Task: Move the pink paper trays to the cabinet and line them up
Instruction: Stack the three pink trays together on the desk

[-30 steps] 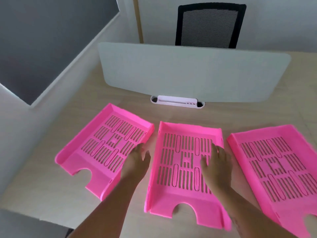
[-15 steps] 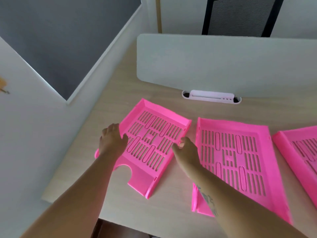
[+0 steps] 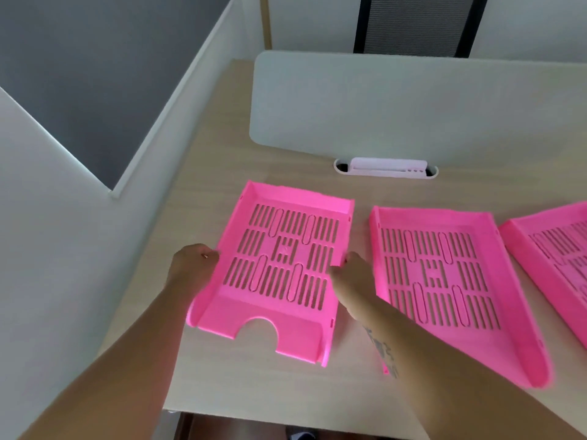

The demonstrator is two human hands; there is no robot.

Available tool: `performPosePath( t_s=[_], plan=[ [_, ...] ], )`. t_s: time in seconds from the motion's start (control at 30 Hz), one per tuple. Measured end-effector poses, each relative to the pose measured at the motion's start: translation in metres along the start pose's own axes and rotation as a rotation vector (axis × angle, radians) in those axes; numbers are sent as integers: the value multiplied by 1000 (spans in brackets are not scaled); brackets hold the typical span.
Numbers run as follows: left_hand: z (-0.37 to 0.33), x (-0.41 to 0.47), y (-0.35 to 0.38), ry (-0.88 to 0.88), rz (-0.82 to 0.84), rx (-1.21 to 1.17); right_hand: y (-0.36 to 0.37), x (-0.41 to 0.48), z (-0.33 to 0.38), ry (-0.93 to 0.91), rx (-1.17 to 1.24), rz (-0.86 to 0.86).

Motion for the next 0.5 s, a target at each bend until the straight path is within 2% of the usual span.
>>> performPosePath(
  t_s=[0.17, 0.27, 0.5],
  plan=[
    [-30, -15, -26, 88, -88, -234, -40, -5, 34, -156, -58, -43],
    [-61, -25, -20, 113, -91, -255, -78, -1, 38, -191, -88, -98],
    [-165, -82, 45, 215, -37, -225, -197, 7, -24, -140, -126, -193]
  ],
)
Point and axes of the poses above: each hand's wrist, its own x-axis towards the middle knuckle, its own y-axis out of the palm, z = x × y, the point moved 9 cm from there along x, towards the middle knuckle, and after that the axes turned 4 degrees about z, right-handed, at the moved point
